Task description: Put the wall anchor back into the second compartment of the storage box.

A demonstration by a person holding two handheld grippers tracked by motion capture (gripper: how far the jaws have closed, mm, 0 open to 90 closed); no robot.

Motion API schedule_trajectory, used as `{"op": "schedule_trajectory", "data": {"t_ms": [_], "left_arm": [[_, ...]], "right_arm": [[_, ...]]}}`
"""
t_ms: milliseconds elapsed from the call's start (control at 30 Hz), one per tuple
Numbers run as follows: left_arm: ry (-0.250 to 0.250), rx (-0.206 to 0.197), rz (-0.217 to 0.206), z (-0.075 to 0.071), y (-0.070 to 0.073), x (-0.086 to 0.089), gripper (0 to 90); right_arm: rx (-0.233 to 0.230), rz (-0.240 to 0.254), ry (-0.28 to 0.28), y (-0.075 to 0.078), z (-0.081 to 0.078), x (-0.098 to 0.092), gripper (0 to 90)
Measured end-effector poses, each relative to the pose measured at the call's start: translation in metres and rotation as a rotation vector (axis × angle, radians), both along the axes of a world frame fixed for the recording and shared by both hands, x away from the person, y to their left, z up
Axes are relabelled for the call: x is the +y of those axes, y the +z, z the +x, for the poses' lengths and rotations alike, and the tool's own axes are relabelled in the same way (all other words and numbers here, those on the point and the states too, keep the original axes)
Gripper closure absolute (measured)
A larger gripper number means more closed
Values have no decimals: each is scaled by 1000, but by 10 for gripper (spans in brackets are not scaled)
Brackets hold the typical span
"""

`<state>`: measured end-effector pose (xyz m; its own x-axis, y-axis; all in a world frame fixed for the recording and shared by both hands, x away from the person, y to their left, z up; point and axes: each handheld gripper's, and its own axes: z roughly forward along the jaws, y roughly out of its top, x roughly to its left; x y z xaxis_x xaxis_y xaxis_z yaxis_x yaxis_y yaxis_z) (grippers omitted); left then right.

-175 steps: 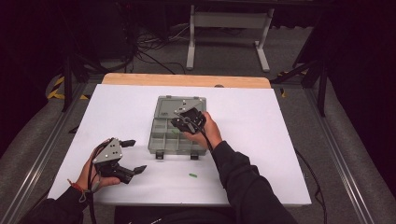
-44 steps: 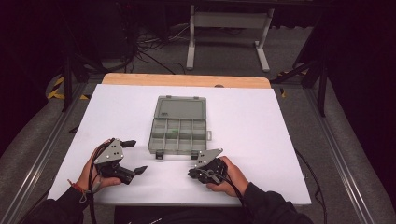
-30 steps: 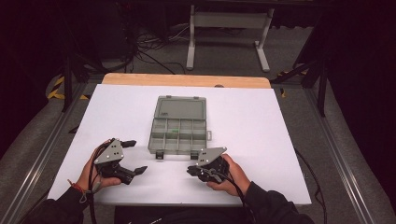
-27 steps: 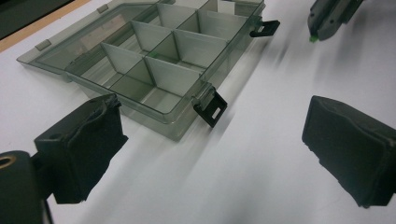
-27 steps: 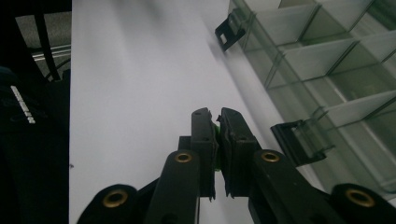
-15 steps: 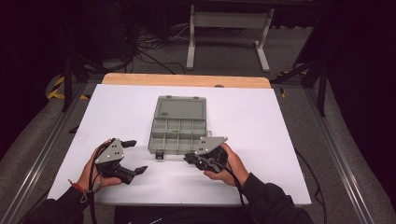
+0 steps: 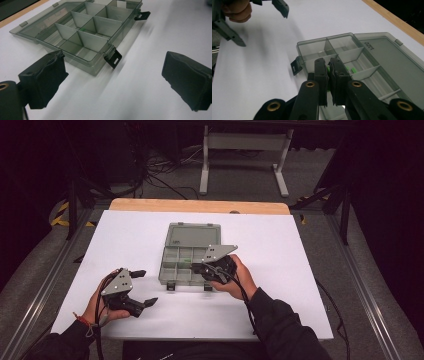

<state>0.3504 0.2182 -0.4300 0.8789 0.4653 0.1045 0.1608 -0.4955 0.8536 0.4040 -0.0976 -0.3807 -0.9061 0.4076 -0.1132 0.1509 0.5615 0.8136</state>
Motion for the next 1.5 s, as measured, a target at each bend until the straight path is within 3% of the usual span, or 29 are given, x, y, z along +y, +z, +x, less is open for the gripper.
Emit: {"op": "schedule_trajectory", "data": {"t_ms": [600,1267,1500], "left_arm": [[4,-10,-6,0,1,2,58],[-4,-11,-14,-1,1,2,58],[-11,-6,-17,1,1,3,58]], "right_arm": [[27,-25,-76,-5,44,23,850],[56,-88,-105,-18,66,47,849],[66,-89,-115,-21,70,49,849]]}}
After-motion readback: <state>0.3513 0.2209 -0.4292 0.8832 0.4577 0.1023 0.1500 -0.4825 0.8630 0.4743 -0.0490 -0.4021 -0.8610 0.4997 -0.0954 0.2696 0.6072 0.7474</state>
